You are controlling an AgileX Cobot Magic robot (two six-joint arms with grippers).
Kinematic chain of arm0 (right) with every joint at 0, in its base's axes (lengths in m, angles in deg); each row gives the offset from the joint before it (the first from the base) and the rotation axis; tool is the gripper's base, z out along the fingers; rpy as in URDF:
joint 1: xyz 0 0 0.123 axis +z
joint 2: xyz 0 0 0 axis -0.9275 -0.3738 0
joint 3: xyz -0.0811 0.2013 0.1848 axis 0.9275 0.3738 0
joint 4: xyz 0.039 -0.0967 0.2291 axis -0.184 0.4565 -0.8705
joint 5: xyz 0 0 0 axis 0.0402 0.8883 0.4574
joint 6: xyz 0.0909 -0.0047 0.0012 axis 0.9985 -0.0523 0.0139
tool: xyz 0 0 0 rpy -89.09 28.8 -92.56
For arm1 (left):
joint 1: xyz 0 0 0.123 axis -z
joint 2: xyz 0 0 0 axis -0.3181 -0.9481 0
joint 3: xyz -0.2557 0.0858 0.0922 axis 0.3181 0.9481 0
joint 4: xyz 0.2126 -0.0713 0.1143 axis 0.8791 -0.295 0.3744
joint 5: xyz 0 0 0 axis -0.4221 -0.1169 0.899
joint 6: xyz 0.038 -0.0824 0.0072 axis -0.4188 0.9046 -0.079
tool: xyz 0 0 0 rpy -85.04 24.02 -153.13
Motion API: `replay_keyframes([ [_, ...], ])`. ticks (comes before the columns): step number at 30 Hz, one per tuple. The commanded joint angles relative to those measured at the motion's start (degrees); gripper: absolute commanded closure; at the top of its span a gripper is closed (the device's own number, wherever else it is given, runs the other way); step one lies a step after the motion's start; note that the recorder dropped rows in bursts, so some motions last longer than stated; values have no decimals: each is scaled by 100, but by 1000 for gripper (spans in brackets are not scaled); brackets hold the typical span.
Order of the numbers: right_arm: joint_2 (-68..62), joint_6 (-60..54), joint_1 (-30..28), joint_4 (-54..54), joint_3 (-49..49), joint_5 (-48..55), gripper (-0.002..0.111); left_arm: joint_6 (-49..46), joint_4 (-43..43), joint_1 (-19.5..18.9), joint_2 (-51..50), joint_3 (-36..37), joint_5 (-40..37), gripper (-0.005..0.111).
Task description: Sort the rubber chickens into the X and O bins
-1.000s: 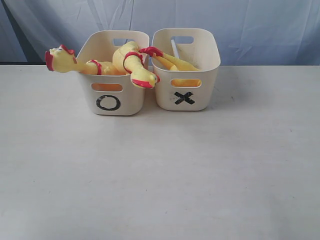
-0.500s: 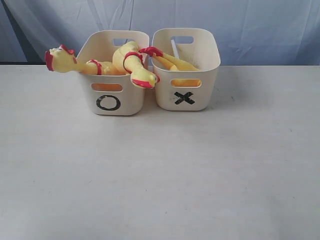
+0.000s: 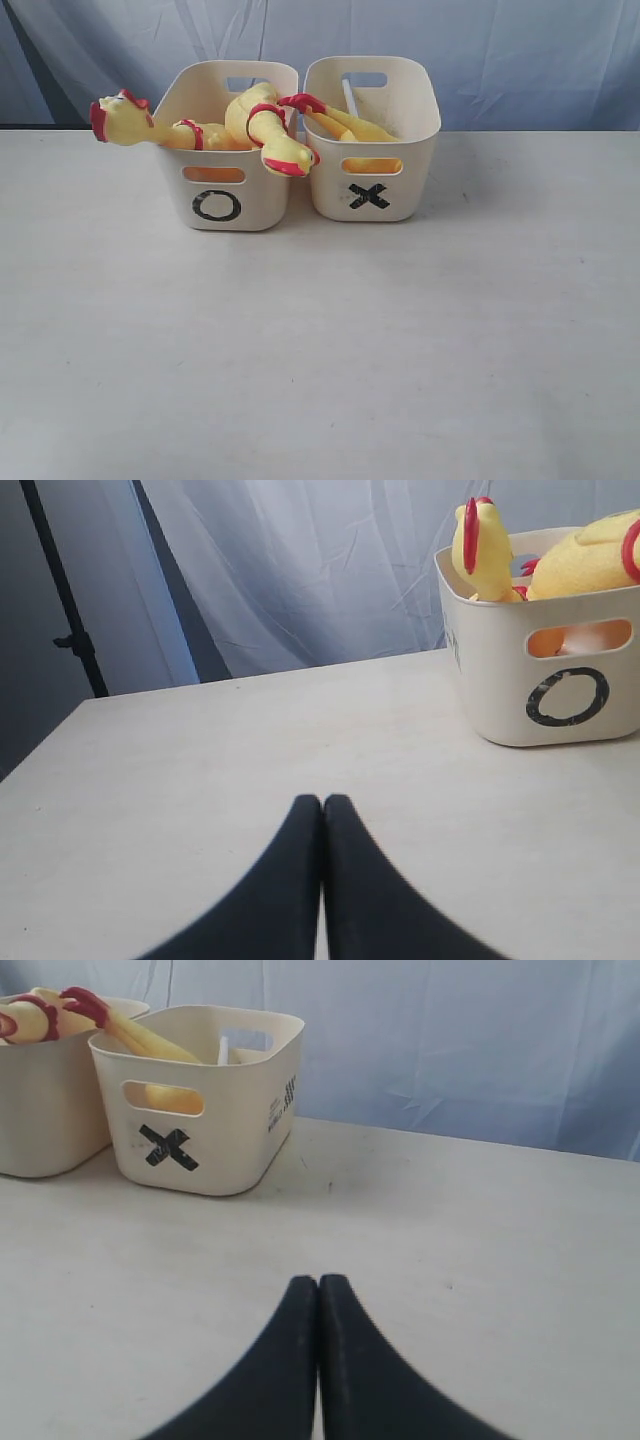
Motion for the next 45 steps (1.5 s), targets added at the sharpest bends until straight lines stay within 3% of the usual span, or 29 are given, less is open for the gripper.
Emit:
replay_keyframes([
  [1,20,36,-32,215,29,0,109,49,-109,0,27,29,78,106],
  [45,20,36,-32,170,29,75,109,13,-66,0,27,29,82,106],
])
